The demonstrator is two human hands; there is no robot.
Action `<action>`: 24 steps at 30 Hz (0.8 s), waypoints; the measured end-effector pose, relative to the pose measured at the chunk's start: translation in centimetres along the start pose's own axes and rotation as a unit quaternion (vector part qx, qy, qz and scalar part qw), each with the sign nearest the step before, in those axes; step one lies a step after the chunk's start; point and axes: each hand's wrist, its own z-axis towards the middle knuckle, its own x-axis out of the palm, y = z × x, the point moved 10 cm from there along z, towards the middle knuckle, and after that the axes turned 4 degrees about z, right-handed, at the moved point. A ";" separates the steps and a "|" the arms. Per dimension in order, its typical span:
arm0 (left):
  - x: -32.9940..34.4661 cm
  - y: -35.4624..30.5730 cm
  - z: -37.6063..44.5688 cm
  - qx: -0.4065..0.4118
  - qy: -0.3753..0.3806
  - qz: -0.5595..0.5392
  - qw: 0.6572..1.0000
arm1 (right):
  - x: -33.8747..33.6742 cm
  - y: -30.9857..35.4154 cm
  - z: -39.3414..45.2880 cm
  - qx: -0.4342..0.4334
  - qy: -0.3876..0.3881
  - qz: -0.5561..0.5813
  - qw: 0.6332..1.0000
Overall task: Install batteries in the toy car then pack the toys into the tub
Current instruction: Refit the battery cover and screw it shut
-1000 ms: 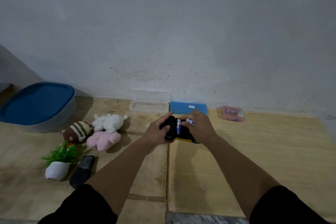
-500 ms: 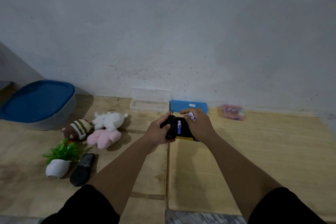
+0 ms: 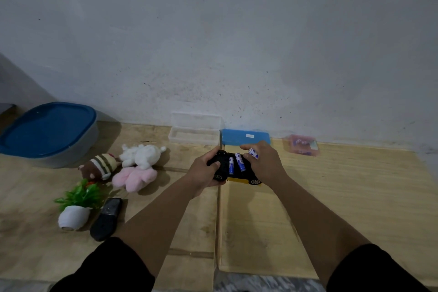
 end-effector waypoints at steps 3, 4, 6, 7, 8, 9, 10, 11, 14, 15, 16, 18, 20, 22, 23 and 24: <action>-0.2 -0.1 0.1 0.003 -0.004 0.004 1.000 | 1.0 0.2 0.1 -0.010 0.049 -0.071 0.996; -0.2 -0.2 0.1 0.005 -0.003 0.005 1.000 | 1.4 0.2 0.1 -0.012 0.061 -0.089 0.994; -0.1 -0.4 0.1 0.007 0.001 0.008 1.000 | 1.8 0.3 0.0 -0.016 0.073 -0.095 0.993; -0.1 -0.4 0.1 0.007 0.002 0.010 1.000 | 1.9 0.3 0.0 -0.017 0.074 -0.094 0.993; -0.1 -0.4 0.0 0.008 0.004 0.013 1.000 | 1.9 0.3 0.0 -0.015 0.073 -0.095 0.993; -0.2 -0.4 0.0 0.008 0.004 0.016 1.000 | 2.0 0.3 -0.1 -0.014 0.070 -0.099 0.993; -0.2 -0.4 0.0 0.008 0.004 0.018 1.000 | 2.0 0.4 -0.1 -0.015 0.066 -0.102 0.992; -0.3 -0.3 0.1 0.006 0.003 0.019 1.000 | 2.0 0.5 -0.1 -0.017 0.062 -0.101 0.993; -0.6 0.1 0.2 0.000 -0.006 0.013 1.000 | 1.5 1.3 0.0 -0.031 0.040 -0.077 0.996; -0.7 0.1 0.2 0.000 -0.010 0.009 1.000 | 1.2 1.7 0.0 -0.041 0.031 -0.073 0.996; -0.8 0.0 0.3 0.001 -0.014 0.003 1.000 | 1.0 2.1 -0.1 -0.053 0.022 -0.072 0.996; -0.9 -0.2 0.3 0.004 -0.019 -0.010 1.000 | 0.7 2.9 -0.2 -0.084 0.014 -0.075 0.994; -0.8 -0.6 0.3 0.008 -0.020 -0.024 0.999 | 1.0 3.2 -0.6 -0.108 0.023 -0.084 0.990; -0.8 -0.7 0.3 0.011 -0.023 -0.028 0.999 | 1.3 3.3 -0.9 -0.116 0.038 -0.090 0.988; -1.0 -0.8 0.3 0.012 -0.027 -0.030 0.999 | 1.5 3.5 -1.0 -0.118 0.049 -0.095 0.987; -1.1 -0.7 0.4 0.013 -0.031 -0.031 0.999 | 1.7 3.6 -1.1 -0.116 0.063 -0.102 0.986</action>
